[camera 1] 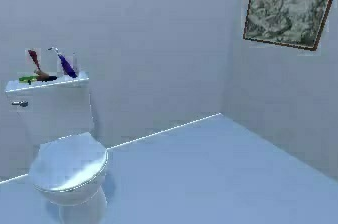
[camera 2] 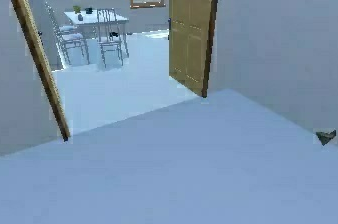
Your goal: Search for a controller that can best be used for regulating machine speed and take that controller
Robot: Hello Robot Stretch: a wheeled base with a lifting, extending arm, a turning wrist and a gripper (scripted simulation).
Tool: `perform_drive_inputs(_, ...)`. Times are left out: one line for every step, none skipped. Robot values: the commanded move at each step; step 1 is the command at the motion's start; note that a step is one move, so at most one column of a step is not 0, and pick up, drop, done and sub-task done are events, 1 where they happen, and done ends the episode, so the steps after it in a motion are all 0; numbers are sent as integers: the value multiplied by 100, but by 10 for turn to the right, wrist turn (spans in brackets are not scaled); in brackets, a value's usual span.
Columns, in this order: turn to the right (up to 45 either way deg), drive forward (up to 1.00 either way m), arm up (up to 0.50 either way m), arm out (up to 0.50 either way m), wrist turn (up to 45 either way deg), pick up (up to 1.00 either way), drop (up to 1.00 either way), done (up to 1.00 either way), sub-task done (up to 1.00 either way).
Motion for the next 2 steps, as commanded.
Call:
perform_drive_inputs(450,0,0,0,0,0,0,0,0)
perform_drive_inputs(390,0,0,0,0,0,0,0,0)
